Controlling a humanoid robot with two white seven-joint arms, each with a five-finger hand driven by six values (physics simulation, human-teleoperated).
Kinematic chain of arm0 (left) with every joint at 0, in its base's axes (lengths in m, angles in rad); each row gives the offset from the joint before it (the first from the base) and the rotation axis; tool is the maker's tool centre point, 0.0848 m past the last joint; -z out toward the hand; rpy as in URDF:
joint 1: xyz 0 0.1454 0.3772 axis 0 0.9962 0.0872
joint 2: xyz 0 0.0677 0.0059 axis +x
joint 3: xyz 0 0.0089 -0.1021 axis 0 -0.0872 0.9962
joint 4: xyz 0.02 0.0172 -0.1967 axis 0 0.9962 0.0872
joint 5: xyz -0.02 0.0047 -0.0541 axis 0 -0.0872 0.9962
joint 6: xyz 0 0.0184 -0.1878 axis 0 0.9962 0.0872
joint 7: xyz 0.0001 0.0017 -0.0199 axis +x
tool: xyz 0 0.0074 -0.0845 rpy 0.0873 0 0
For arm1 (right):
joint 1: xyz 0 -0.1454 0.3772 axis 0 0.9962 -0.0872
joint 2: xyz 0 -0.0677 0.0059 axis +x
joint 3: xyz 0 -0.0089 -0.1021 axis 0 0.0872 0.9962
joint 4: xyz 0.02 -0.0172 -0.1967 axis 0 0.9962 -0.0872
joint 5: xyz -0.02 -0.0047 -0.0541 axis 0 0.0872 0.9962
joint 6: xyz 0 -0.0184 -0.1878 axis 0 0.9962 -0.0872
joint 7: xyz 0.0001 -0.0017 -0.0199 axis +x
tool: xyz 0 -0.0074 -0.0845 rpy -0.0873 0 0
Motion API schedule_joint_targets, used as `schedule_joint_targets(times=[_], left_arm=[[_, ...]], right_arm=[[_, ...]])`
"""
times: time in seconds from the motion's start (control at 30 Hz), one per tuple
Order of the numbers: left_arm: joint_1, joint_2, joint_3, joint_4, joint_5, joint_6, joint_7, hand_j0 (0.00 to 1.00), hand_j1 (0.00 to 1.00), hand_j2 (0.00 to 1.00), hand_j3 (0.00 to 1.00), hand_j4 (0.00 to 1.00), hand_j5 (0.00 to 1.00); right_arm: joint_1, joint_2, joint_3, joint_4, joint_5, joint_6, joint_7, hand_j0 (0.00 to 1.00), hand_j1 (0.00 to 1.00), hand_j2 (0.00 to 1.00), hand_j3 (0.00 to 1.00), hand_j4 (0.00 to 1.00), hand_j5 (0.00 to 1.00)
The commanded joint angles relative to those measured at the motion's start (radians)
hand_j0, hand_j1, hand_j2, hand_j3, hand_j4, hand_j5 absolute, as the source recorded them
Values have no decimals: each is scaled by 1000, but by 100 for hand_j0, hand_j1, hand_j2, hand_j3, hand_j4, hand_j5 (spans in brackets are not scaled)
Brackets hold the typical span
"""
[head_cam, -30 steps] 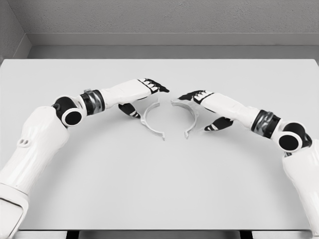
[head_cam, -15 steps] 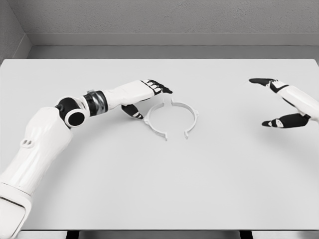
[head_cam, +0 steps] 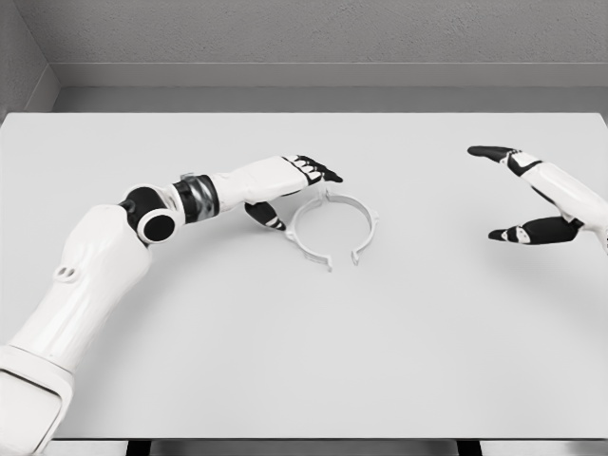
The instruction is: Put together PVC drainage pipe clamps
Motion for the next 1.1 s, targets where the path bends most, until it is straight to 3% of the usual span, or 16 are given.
schedule_joint_targets(times=[0.0, 1.03, 1.07], left_arm=[[0, -2, 1, 0, 3, 2, 0, 100, 100, 100, 100, 100, 100], [-18, 23, 6, 18, 15, 2, 0, 100, 100, 100, 100, 100, 100], [-26, 69, 9, 2, 23, 2, 2, 100, 100, 100, 100, 100, 100]], right_arm=[[0, 17, -5, -2, -5, 3, 0, 100, 100, 100, 100, 100, 100], [5, 19, 3, -4, -8, 3, 0, 100, 100, 100, 100, 100, 100], [9, 19, 3, -5, -8, 3, 0, 100, 100, 100, 100, 100, 100]])
